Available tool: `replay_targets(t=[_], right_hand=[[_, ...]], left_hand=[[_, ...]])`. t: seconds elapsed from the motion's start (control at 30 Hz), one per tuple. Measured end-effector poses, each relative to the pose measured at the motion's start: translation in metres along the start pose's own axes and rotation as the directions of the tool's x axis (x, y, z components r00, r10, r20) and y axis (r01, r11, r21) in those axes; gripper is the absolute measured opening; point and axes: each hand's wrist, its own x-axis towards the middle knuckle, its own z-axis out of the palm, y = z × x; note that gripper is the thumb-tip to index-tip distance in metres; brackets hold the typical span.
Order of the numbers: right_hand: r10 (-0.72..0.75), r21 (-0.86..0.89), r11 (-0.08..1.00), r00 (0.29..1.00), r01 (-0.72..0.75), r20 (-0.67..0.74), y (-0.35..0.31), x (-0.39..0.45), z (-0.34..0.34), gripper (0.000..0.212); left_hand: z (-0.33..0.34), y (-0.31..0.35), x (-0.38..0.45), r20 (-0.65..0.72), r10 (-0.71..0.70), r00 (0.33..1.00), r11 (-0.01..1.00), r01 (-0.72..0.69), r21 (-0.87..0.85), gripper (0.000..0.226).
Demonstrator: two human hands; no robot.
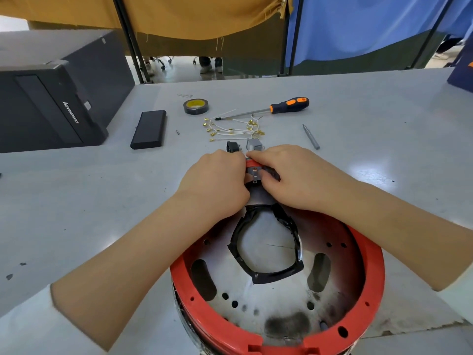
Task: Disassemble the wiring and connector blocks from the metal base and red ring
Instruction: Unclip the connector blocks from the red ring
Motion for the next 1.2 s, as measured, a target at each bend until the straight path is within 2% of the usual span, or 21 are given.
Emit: replay_targets(t=[0.13,0.37,0.6,0.97,1.2], right_hand=[[-0.005,0.012,1.0,0.999,0.005,0.044,0.001,-0.001,-0.002,0.036],[0.01,-0.008,1.0,0.999,-0.01,0.049,0.0,-0.001,-0.001,0.049],[0.018,-0.058,0.998,1.0,-0.017,0.011,0.0,-0.002,0.0,0.05],[0.019,-0.109,0.994,1.0,-0.019,0.004,0.001,-0.001,0.002,0.044],[0.03,-0.079,0.996,0.999,-0.029,0.014,0.0,-0.001,0.001,0.049]], left_hand=[[0.002,-0.004,-0.001,0.012,0.054,0.998,0.996,-0.054,-0.067,0.01],[0.003,-0.009,0.0,0.043,0.091,0.995,0.99,-0.086,-0.111,0.031],[0.002,-0.004,0.005,0.017,0.031,0.999,0.996,-0.03,-0.09,0.014],[0.002,0.0,0.003,-0.028,-0.017,0.999,0.998,0.015,-0.06,0.014],[0.0,0.002,0.0,-0.003,-0.005,1.0,0.999,0.005,-0.045,0.012]])
